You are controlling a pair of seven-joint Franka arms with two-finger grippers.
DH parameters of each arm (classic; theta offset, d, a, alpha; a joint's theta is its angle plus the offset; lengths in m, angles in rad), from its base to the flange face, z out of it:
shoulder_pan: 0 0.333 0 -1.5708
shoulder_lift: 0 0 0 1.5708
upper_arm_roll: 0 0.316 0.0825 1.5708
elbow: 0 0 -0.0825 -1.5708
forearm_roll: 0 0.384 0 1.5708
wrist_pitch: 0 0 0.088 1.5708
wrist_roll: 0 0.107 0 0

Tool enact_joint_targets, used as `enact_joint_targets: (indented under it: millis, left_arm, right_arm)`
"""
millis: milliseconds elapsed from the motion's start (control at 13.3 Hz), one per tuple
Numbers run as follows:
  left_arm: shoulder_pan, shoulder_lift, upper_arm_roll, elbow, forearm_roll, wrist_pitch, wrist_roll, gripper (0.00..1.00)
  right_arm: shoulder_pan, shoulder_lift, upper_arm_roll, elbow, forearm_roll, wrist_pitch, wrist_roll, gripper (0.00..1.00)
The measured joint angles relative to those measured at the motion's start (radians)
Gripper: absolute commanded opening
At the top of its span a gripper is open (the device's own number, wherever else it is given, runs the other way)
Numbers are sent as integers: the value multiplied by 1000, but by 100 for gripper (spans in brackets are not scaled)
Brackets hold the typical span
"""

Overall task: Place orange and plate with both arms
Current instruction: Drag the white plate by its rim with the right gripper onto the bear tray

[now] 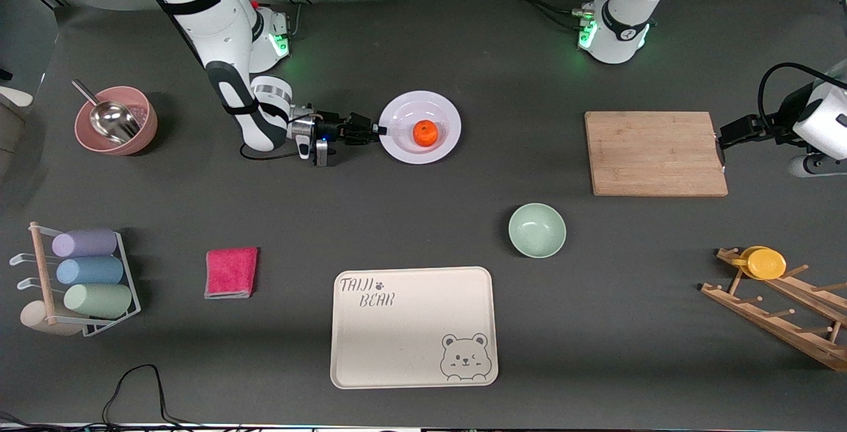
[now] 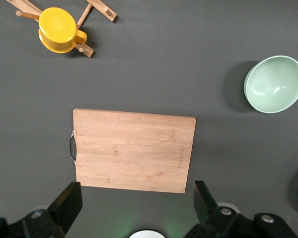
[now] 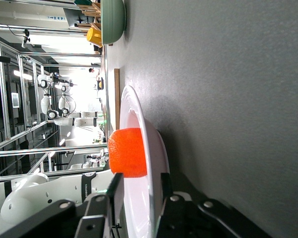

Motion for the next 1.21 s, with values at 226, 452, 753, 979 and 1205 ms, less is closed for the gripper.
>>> enact_joint_targets:
  millis: [226, 452, 753, 979, 1205]
  left_arm:
    - [1, 0, 2, 10, 2, 0, 0, 100]
    - [3, 4, 3, 21, 15, -3, -1, 100]
    - [4, 16, 3, 52, 16, -36, -1, 100]
    - [4, 22, 0, 55, 16, -40, -2, 100]
    - [4, 24, -2, 56, 16, -65, -3, 100]
  right_arm:
    - [0, 2, 0, 1, 0, 2, -7, 0]
    - [0, 5, 0, 1, 0, 1, -27, 0]
    - [-1, 4, 0, 1, 0, 0, -28, 0]
    - [-5, -6, 0, 7, 0, -4, -32, 0]
    - [-14, -63, 0, 11, 0, -2, -32, 0]
